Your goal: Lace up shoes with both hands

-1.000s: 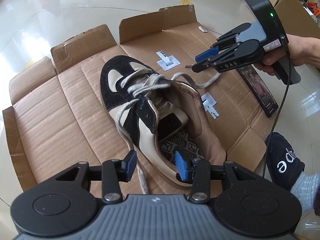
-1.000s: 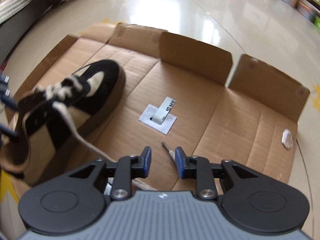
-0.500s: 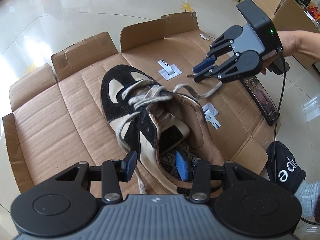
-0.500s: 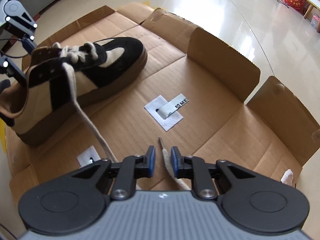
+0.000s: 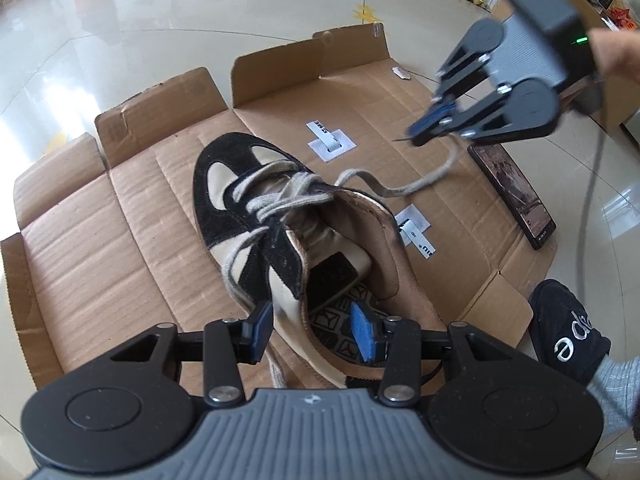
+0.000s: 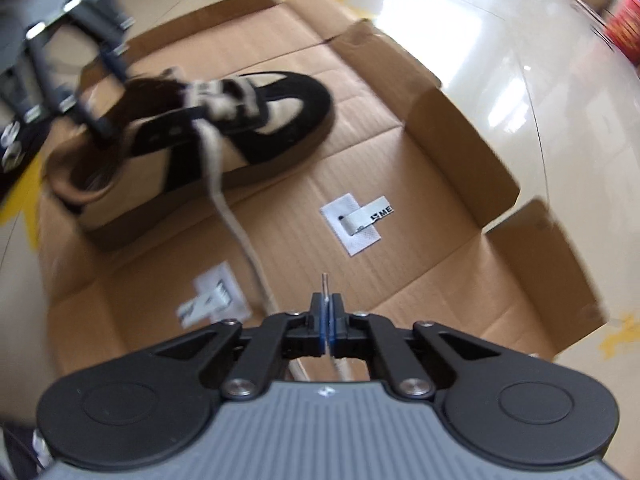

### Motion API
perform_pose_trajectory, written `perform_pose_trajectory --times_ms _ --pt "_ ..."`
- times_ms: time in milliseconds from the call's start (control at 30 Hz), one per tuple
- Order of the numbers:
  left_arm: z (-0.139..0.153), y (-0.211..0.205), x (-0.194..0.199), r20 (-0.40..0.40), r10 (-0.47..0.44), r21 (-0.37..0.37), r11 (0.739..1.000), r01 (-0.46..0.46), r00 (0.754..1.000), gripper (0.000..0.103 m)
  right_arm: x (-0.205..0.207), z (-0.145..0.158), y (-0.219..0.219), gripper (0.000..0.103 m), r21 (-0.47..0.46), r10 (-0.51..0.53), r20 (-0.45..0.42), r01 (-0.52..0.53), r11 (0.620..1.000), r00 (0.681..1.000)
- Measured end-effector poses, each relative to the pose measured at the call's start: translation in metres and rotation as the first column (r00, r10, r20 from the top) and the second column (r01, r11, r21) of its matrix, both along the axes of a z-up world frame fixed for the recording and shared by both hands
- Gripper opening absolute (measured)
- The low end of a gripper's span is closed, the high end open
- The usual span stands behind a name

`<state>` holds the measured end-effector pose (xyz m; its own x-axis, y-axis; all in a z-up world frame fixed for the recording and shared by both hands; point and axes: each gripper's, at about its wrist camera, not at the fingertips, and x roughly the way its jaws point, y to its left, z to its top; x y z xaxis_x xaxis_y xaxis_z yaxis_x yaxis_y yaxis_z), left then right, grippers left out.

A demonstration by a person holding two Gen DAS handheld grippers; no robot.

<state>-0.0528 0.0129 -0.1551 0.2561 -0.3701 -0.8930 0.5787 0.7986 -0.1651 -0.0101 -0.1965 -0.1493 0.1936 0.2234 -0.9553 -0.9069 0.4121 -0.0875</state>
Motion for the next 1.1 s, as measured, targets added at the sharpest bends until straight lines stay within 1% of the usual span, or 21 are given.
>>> perform_pose_trajectory --times_ms 33,67,200,333,533,667,800,967,1100 --pt "0.002 0.0 0.0 0.003 0.005 -0.006 1.0 -0.005 1.0 0.044 -0.002 0.014 0.004 0.001 -0.035 0.04 -0.003 -0.04 0.999 0.999" --pt "0.004 0.0 -0.001 0.007 0.009 -0.012 1.0 -0.009 1.0 0.044 -0.003 0.023 0.007 0.001 -0.057 0.06 -0.007 -0.06 0.997 0.998" --pt "0.013 -0.001 -0.005 0.024 0.011 -0.029 1.0 -0.01 1.0 0.044 -0.007 0.081 0.026 0.001 -0.171 0.148 -0.01 -0.148 0.974 0.989" --pt "0.021 -0.002 -0.01 0.042 0.015 -0.038 0.999 -0.013 0.999 0.044 -0.012 0.122 0.041 0.001 -0.234 0.203 0.01 -0.195 0.952 0.979" --pt "0.029 0.002 -0.016 0.056 0.023 -0.026 0.999 -0.021 0.998 0.044 -0.022 0.155 0.062 0.001 -0.291 0.282 0.012 -0.266 0.919 0.959" --pt "0.033 0.004 -0.018 0.06 0.029 -0.035 0.999 -0.027 0.998 0.044 -0.023 0.166 0.069 0.001 -0.294 0.299 0.023 -0.279 0.914 0.954" --pt "0.033 0.006 -0.018 0.065 0.035 -0.047 0.998 -0.032 0.997 0.044 -0.024 0.165 0.073 0.001 -0.269 0.285 0.026 -0.268 0.925 0.958" --pt "0.03 0.008 -0.016 0.07 0.043 -0.058 0.998 -0.039 0.997 0.044 -0.022 0.15 0.077 0.001 -0.23 0.272 0.017 -0.261 0.937 0.962" --pt "0.026 0.006 -0.015 0.089 0.039 -0.052 0.998 -0.035 0.995 0.044 -0.018 0.133 0.085 0.001 -0.172 0.26 0.009 -0.255 0.952 0.966"
